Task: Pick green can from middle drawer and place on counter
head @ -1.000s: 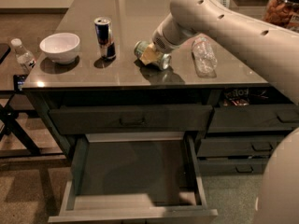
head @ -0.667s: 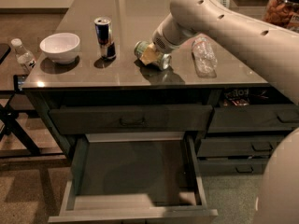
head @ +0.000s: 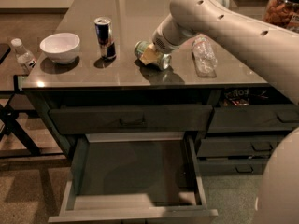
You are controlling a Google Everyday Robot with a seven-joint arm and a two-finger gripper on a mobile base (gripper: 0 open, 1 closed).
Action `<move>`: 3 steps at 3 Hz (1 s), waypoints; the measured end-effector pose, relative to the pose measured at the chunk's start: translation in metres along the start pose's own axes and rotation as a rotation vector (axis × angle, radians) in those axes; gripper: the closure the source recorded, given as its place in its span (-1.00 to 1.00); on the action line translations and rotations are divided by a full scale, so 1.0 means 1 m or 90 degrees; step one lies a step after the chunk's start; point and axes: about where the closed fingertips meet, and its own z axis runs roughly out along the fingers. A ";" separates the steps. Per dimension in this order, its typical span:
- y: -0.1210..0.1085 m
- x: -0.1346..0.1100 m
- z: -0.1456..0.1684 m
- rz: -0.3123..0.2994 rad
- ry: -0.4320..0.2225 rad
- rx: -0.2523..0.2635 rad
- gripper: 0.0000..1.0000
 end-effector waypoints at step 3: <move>0.000 0.000 0.000 0.000 0.000 0.000 -1.00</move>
Offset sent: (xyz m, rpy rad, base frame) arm 0.0000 0.0000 0.0000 0.0000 0.0000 0.0000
